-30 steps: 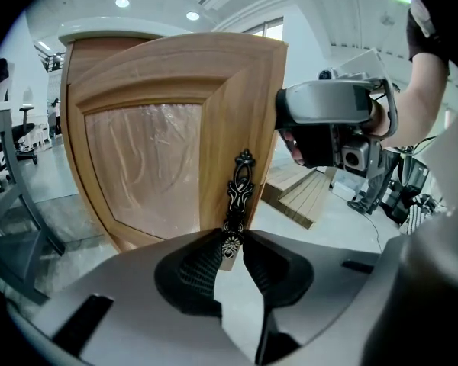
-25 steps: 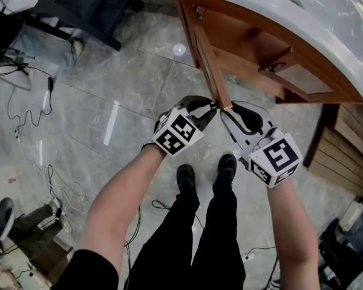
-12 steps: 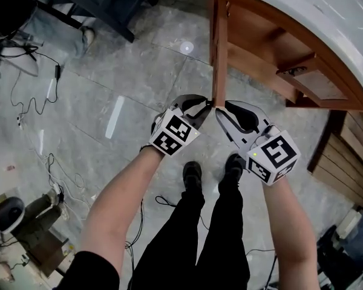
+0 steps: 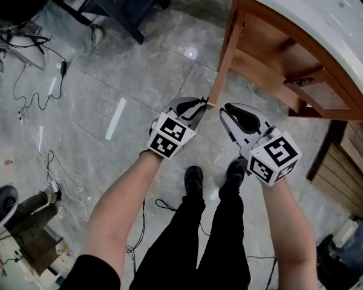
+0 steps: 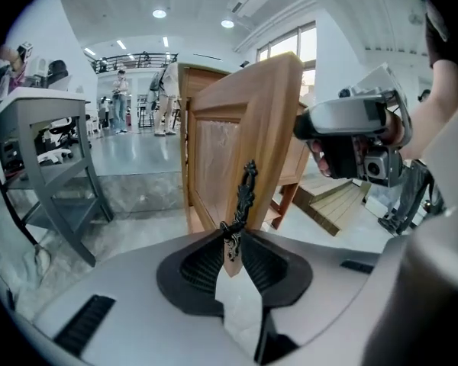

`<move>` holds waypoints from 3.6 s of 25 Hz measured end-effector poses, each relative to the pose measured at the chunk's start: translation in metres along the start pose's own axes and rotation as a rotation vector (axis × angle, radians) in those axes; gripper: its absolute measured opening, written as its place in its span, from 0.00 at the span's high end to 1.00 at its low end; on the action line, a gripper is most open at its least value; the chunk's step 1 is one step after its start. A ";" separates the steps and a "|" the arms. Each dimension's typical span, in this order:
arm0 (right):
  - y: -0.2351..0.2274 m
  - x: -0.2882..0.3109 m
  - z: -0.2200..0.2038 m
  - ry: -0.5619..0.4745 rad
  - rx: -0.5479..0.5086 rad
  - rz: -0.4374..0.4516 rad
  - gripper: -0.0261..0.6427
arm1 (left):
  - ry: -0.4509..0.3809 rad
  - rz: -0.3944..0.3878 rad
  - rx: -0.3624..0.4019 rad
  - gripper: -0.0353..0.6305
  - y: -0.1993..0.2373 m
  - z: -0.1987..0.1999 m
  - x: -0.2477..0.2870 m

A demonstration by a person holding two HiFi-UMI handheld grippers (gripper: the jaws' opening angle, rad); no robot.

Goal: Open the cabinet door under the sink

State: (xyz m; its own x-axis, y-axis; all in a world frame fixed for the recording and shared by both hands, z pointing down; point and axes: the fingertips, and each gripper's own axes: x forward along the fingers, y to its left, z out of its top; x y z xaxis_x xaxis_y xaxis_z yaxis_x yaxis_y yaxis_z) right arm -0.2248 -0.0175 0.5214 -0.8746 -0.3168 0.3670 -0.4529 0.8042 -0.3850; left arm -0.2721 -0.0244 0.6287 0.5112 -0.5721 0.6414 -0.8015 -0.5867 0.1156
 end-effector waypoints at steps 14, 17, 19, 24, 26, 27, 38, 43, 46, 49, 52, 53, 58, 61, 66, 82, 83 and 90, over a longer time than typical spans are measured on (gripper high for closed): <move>-0.024 -0.040 -0.009 -0.002 0.043 -0.133 0.88 | -0.075 0.083 -0.085 0.86 -0.008 0.008 -0.013; -0.037 -0.049 -0.008 -0.012 0.056 -0.183 0.88 | -0.117 0.055 -0.099 0.86 -0.026 0.021 -0.012; -0.046 -0.056 -0.007 -0.021 0.066 -0.220 0.89 | -0.130 0.032 -0.084 0.86 -0.037 0.032 -0.010; -0.059 -0.071 -0.001 -0.033 0.075 -0.274 0.89 | -0.136 -0.035 -0.040 0.86 -0.063 0.064 0.000; -0.069 -0.080 0.003 -0.045 0.065 -0.294 0.89 | -0.148 -0.049 -0.028 0.86 -0.071 0.080 0.009; -0.077 -0.085 0.003 -0.051 0.066 -0.307 0.89 | -0.155 -0.052 -0.024 0.86 -0.074 0.087 0.016; -0.194 -0.169 -0.032 -0.045 0.150 -0.499 0.89 | -0.135 -0.079 -0.043 0.87 -0.101 0.146 0.120; -0.242 -0.179 -0.032 -0.039 0.156 -0.545 0.85 | -0.111 -0.101 -0.002 0.87 -0.112 0.175 0.166; -0.261 -0.176 -0.031 -0.044 0.181 -0.547 0.81 | -0.109 -0.095 0.016 0.87 -0.110 0.188 0.187; -0.276 -0.171 -0.032 -0.054 0.211 -0.569 0.79 | -0.108 -0.086 0.025 0.87 -0.103 0.195 0.200; -0.285 -0.161 -0.032 -0.055 0.223 -0.603 0.78 | -0.106 -0.086 0.041 0.87 -0.094 0.200 0.207; -0.288 -0.157 -0.032 -0.053 0.222 -0.615 0.78 | -0.107 -0.089 0.047 0.87 -0.091 0.202 0.209; -0.307 -0.143 -0.040 -0.039 0.225 -0.696 0.76 | -0.112 -0.108 0.034 0.87 -0.080 0.193 0.213; -0.314 -0.140 -0.049 -0.057 0.286 -0.745 0.76 | -0.117 -0.136 0.044 0.87 -0.083 0.186 0.211; -0.318 -0.135 -0.050 -0.080 0.341 -0.799 0.76 | -0.111 -0.161 0.052 0.87 -0.081 0.185 0.207; -0.301 -0.142 -0.053 -0.057 0.336 -0.825 0.82 | -0.143 -0.296 0.140 0.86 -0.091 0.217 0.196; -0.299 -0.143 -0.054 -0.054 0.328 -0.820 0.82 | -0.148 -0.315 0.157 0.85 -0.095 0.219 0.195; -0.277 -0.149 -0.068 -0.033 0.262 -0.771 0.82 | -0.167 -0.463 0.277 0.79 -0.128 0.228 0.186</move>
State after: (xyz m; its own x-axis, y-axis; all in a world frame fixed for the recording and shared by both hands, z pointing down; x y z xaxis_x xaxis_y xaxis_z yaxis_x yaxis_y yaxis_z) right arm 0.0432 -0.1590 0.6311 -0.3029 -0.7513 0.5864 -0.9521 0.2113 -0.2211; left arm -0.0034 -0.1859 0.5600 0.8504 -0.2891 0.4396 -0.3822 -0.9136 0.1387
